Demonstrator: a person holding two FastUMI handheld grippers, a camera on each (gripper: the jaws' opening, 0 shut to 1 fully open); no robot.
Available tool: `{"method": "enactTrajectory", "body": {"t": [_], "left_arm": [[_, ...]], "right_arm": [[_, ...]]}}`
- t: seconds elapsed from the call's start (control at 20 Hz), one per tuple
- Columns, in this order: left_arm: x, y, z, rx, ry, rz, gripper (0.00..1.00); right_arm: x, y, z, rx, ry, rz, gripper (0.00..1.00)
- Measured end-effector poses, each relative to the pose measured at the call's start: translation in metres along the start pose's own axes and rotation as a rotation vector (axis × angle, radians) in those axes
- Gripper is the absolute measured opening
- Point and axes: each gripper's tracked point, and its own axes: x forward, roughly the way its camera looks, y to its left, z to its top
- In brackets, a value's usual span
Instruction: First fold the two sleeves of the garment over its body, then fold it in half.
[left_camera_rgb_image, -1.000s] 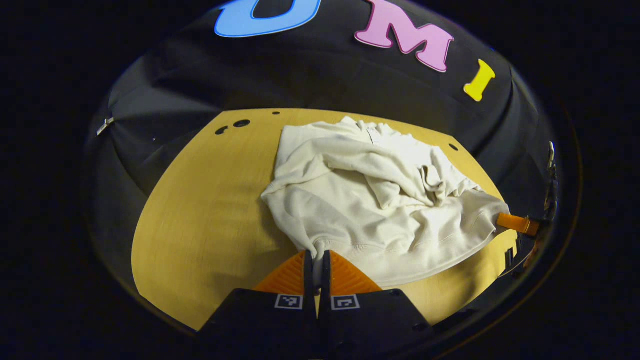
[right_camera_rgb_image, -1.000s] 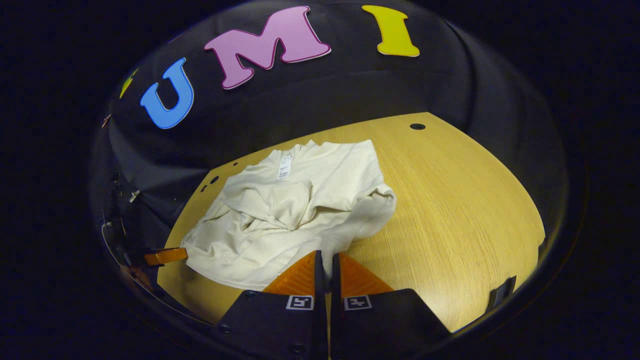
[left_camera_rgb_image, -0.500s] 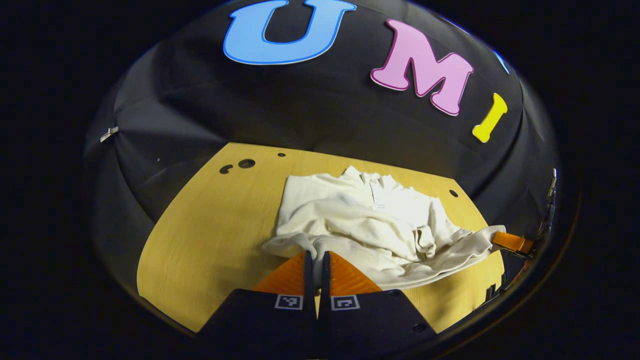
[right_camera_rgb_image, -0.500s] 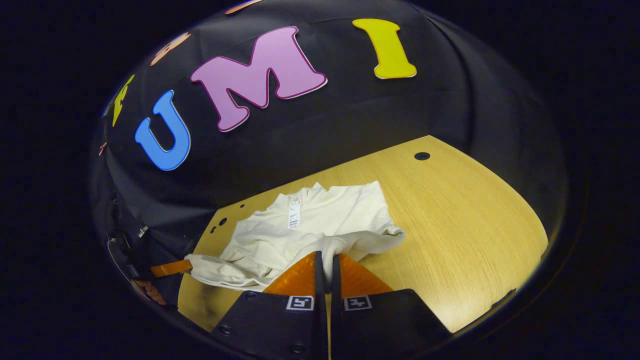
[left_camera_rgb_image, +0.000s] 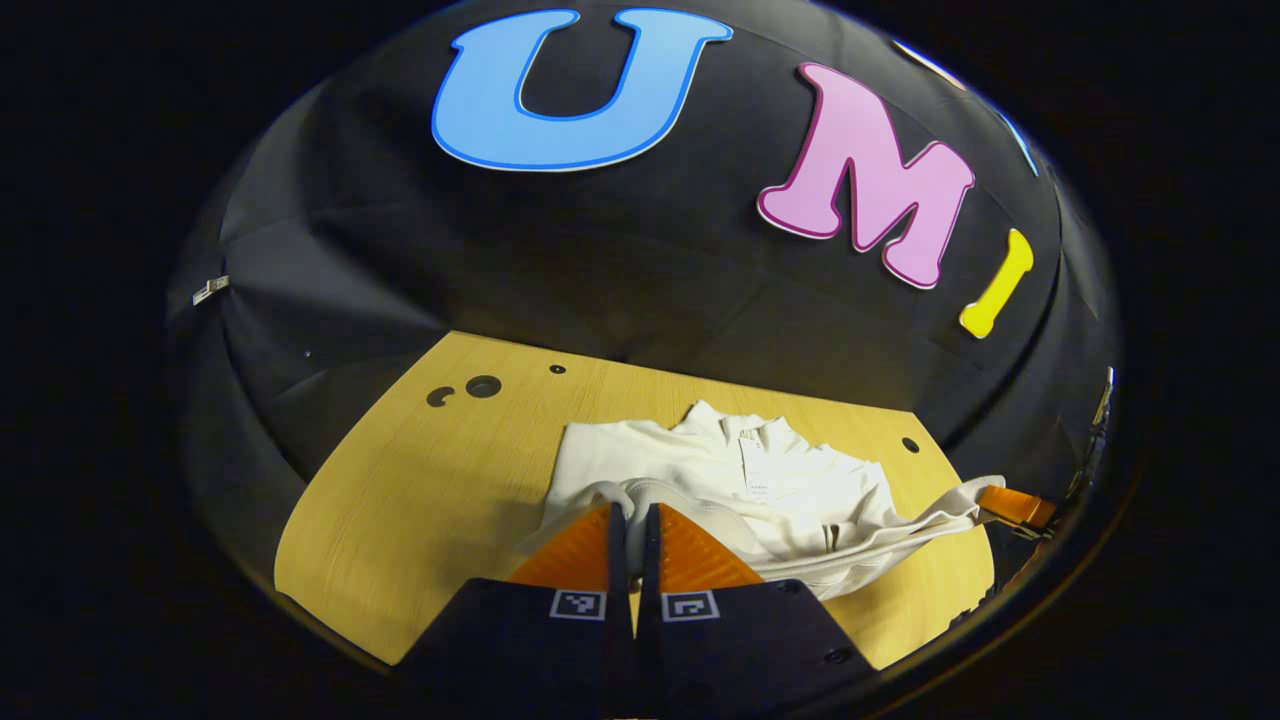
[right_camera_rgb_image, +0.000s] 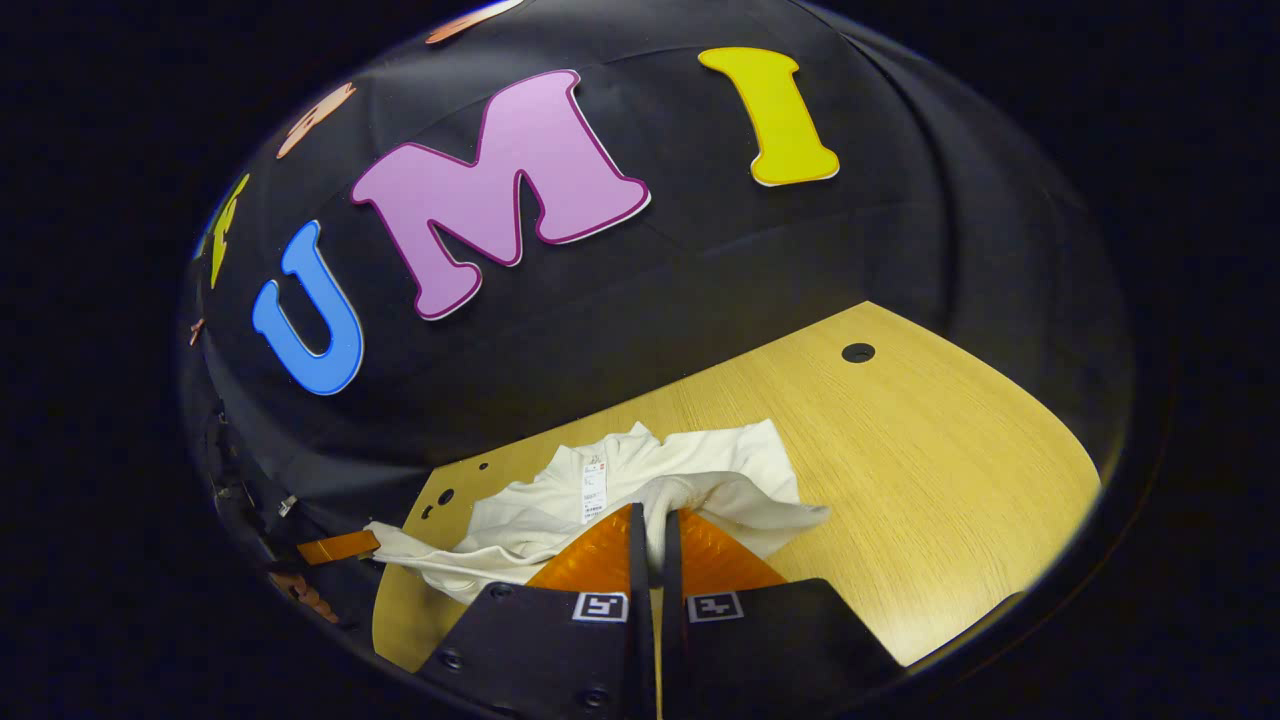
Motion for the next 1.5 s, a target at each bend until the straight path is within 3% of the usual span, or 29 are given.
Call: {"method": "enactTrajectory", "body": {"t": [0.2, 0.25, 0.3, 0.35, 0.4, 0.9, 1.2, 1.45, 1.5], "left_arm": [[0.021, -0.003, 0.02, -0.003, -0.023, 0.01, 0.06], [0.029, -0.002, 0.019, -0.005, -0.016, 0.017, 0.06], [0.038, 0.0, 0.018, -0.006, -0.01, 0.026, 0.06], [0.048, 0.003, 0.016, -0.008, 0.0, 0.038, 0.01], [0.059, 0.005, 0.013, -0.012, 0.009, 0.047, 0.06], [0.16, 0.033, -0.051, -0.002, 0.169, 0.149, 0.06], [0.182, 0.037, -0.071, 0.012, 0.197, 0.196, 0.06], [0.182, 0.035, -0.079, 0.043, 0.208, 0.203, 0.05], [0.183, 0.038, -0.079, 0.052, 0.211, 0.213, 0.07]], "right_arm": [[0.029, -0.001, 0.015, 0.006, -0.016, -0.017, 0.07], [0.037, -0.002, 0.016, 0.005, -0.013, -0.024, 0.0], [0.046, -0.004, 0.016, 0.005, -0.01, -0.03, 0.07], [0.054, -0.006, 0.016, 0.008, -0.005, -0.035, 0.07], [0.064, -0.008, 0.013, 0.015, 0.003, -0.042, 0.07], [0.155, -0.042, -0.049, 0.017, 0.149, -0.094, 0.07], [0.177, -0.055, -0.092, 0.001, 0.245, -0.123, 0.07], [0.179, -0.055, -0.095, 0.045, 0.266, -0.12, 0.13], [0.178, -0.055, -0.094, 0.058, 0.268, -0.123, 0.19]]}}
